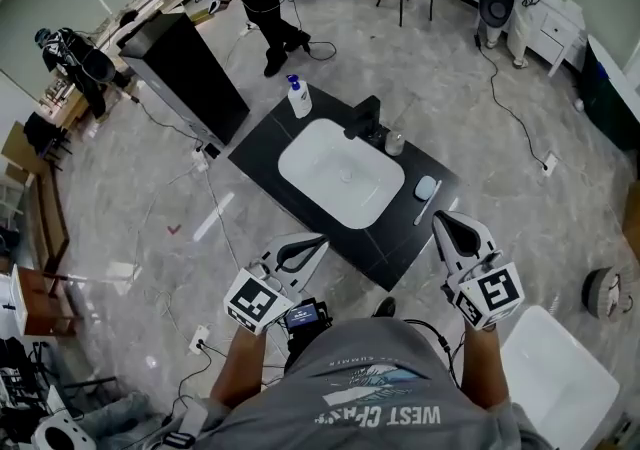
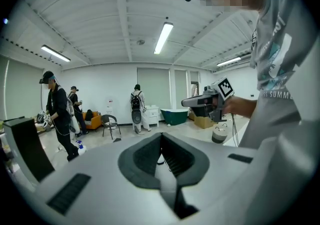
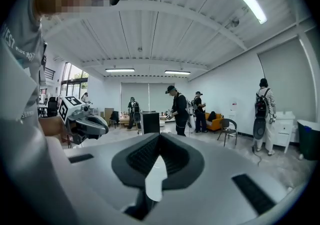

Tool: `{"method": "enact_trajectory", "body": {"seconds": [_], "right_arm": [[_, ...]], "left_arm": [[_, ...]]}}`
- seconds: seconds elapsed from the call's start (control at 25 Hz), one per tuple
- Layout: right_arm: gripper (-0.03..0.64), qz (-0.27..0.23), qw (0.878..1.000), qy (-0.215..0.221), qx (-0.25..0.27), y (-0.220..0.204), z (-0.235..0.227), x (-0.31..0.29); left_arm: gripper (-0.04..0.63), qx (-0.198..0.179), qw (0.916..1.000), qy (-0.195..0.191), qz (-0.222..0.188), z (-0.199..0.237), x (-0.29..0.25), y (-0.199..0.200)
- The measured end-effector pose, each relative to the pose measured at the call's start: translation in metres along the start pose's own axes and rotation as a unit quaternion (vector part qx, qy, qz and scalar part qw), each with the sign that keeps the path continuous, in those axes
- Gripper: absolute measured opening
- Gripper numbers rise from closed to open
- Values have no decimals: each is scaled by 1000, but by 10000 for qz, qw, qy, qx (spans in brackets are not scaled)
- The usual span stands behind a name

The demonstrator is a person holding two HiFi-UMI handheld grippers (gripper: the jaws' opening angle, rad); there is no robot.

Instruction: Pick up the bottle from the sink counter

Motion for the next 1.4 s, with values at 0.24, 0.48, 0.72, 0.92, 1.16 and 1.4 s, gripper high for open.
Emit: {"method": "enact_trajectory", "body": {"seconds": [0.24,0.48,0.72,0.92,1.16,1.4], "right_arm": [[2,-117,9994,317,-9,-9,-19,-4],[3,-149,9990,394,-120,-20,-34,-4],[2,10,9995,230,-214,-30,-46,-13],[3,134,9991,-322,-221,-36,-63,-22],[3,409,9952,-864,-209,-35,-76,-41],[2,689,9903,-1190,-193,-36,-75,-65]], "left_arm": [[5,15,9994,358,-8,-5,-13,5],[5,-30,9990,448,17,-7,-27,9],[5,13,9995,250,216,14,-47,10],[5,-207,9991,-348,108,42,-82,18],[5,-365,9951,-924,15,83,-113,41],[5,-205,9898,-1410,80,116,-138,29]]}}
Point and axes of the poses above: the fingertips, and each gripper's own axes: x backward along the fingers, z to its left, y out of its top, the point moved 1 cm from there along x, backward along the fingers, and after that the axes turned 14 degrees about x, right-handed, at the moved point
